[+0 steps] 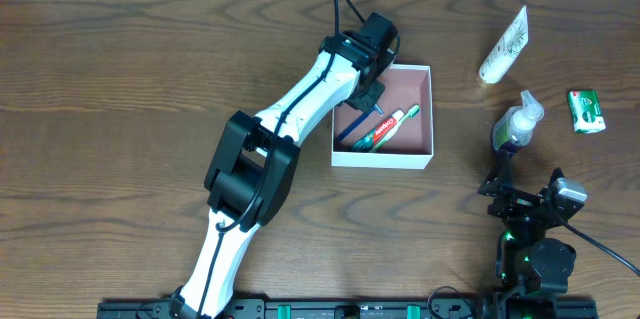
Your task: Pack container
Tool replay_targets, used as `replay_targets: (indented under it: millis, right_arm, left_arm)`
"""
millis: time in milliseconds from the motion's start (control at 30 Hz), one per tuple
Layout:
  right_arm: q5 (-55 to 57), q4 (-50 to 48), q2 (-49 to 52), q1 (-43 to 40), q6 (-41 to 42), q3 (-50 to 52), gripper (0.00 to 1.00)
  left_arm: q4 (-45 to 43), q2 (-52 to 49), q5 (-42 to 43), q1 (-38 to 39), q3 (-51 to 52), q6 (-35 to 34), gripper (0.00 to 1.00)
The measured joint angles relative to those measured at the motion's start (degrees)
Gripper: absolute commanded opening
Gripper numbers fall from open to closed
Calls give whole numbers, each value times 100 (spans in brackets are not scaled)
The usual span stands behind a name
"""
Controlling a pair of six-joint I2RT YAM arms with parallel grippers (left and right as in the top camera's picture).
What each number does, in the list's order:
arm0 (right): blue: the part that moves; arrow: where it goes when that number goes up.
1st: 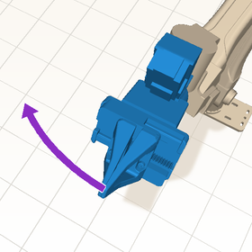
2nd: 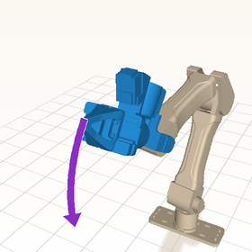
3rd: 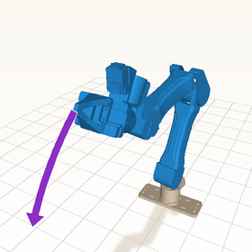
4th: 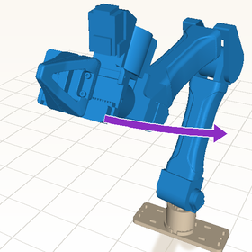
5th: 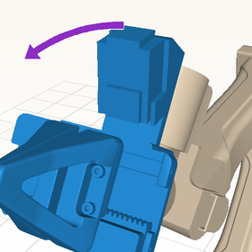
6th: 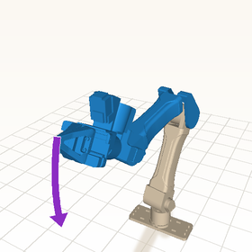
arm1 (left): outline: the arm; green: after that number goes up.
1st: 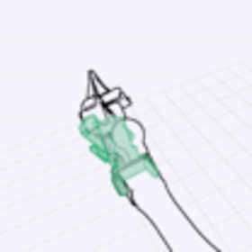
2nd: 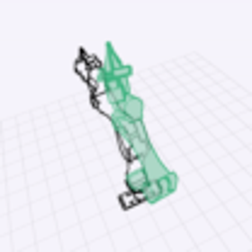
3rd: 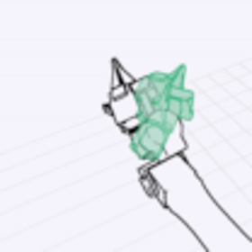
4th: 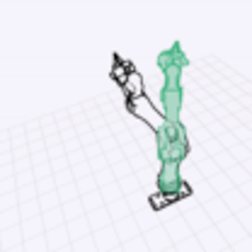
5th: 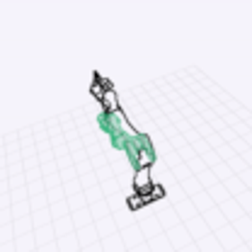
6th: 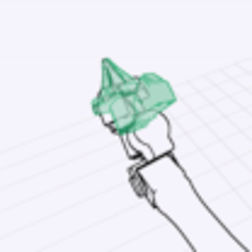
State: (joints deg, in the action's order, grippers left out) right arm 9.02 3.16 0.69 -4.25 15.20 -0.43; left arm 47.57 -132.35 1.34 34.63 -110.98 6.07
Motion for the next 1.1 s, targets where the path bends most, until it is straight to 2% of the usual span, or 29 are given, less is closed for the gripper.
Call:
replay_targets:
  millis: [500,933,1100]
  right_arm:
    - [0,2,0,0,0,0,99]
    - [0,2,0,0,0,0,99]
    - [-2,0,0,0,0,0,99]
  left_arm:
    - [-33,-138,39,186,83,-605,7]
    - [-87,-256,105,116,79,-693,6]
    - [46,-256,396,111,61,-715,6]
